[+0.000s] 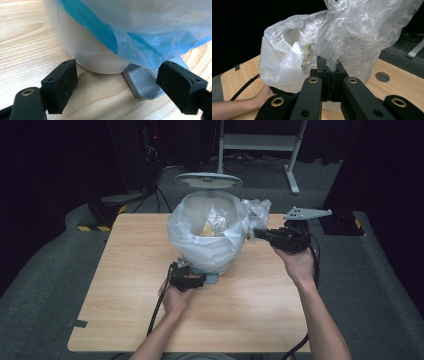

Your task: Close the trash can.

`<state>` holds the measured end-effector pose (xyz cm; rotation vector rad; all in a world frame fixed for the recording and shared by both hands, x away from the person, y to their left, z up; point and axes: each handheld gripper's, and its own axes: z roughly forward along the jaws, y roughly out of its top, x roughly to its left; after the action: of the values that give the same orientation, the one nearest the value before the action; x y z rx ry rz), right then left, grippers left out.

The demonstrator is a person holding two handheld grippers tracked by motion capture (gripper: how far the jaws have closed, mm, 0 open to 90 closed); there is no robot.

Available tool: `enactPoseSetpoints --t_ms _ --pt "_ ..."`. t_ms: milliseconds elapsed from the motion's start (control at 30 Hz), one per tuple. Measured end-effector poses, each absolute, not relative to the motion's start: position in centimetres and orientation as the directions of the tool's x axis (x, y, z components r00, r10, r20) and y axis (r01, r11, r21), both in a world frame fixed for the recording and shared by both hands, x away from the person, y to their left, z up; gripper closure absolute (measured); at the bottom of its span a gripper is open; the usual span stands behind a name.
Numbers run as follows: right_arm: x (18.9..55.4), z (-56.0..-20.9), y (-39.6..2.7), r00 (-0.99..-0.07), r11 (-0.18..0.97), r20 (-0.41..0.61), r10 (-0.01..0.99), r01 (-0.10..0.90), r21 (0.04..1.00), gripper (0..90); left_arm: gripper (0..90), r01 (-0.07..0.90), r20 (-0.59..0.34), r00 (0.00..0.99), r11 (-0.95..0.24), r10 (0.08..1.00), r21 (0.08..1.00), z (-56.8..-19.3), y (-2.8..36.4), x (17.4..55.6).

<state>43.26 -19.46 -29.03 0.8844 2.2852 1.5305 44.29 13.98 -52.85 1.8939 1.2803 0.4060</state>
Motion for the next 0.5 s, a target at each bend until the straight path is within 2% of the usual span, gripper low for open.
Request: enactPoseSetpoints --t_ms 500 --pt "44.6 -28.3 -17.9 -0.805 0.277 0.144 0.576 0.358 0.892 88.8 17.1 0.629 -0.163 0.437 -0.171 0.884 0.759 -52.9 14.0 44.3"
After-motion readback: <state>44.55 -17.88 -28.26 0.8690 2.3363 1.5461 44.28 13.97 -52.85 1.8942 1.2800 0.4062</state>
